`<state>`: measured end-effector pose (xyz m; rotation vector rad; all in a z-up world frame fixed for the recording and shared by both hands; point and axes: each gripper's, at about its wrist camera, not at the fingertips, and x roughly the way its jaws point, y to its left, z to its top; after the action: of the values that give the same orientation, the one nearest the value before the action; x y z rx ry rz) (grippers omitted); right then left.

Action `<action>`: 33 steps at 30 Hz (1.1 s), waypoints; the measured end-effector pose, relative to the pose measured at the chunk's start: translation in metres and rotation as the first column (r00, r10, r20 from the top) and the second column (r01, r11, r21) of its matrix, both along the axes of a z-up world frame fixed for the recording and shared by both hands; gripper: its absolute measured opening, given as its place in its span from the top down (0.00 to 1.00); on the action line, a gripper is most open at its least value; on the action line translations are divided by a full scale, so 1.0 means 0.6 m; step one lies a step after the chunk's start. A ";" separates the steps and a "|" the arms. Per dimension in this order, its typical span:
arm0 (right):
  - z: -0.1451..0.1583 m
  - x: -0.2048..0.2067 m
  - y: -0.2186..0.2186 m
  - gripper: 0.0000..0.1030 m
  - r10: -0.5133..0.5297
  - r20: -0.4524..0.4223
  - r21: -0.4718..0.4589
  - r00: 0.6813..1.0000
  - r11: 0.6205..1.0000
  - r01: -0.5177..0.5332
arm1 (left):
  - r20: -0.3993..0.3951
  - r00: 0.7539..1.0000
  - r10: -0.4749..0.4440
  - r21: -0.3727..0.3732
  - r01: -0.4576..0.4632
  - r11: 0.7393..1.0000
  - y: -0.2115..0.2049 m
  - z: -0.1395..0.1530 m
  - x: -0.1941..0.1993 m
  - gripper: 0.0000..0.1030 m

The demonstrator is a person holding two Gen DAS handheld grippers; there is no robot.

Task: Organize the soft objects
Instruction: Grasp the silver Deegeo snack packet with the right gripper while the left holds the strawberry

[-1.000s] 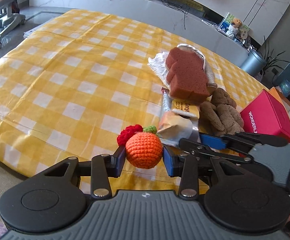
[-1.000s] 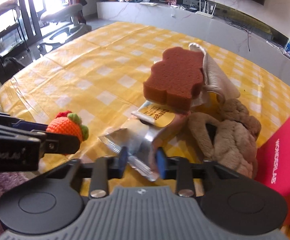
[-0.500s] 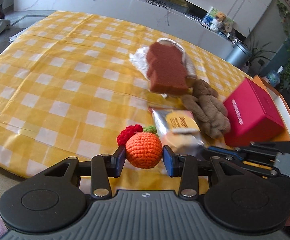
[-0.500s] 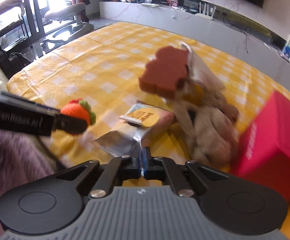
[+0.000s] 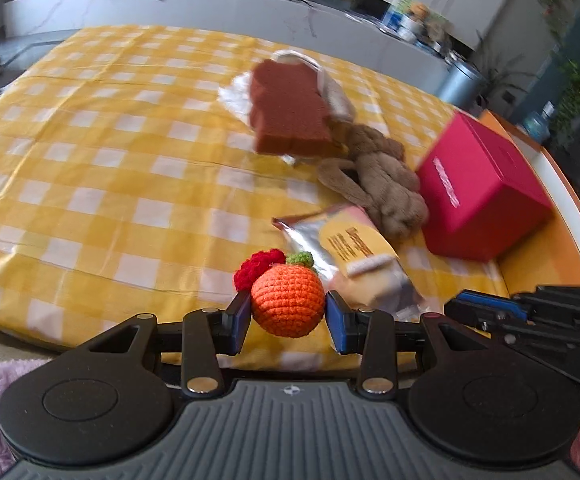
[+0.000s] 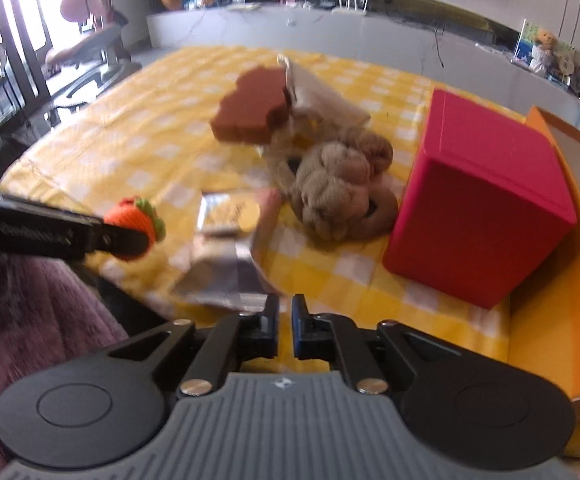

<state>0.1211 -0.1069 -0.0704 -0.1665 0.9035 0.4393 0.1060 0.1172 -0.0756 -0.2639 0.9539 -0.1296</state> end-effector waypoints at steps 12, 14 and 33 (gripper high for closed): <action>-0.019 0.049 0.091 0.28 0.006 0.008 0.026 1.000 1.000 -0.006 | 0.004 0.995 0.096 -0.025 -0.096 0.995 0.027 0.000 0.009 0.56; -0.031 0.061 0.103 0.28 0.011 -0.019 -0.008 1.000 1.000 -0.011 | -0.002 0.996 0.091 -0.027 -0.091 0.995 0.026 -0.003 0.010 0.56; -0.066 0.074 0.111 0.59 0.036 -0.081 -0.046 0.996 0.998 -0.039 | 0.001 0.999 0.048 0.005 -0.048 0.999 0.013 -0.008 0.011 0.56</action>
<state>0.1657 -0.0402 -0.1098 -0.2107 0.9912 0.4622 0.1125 0.1248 -0.0802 -0.2820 0.9467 -0.0830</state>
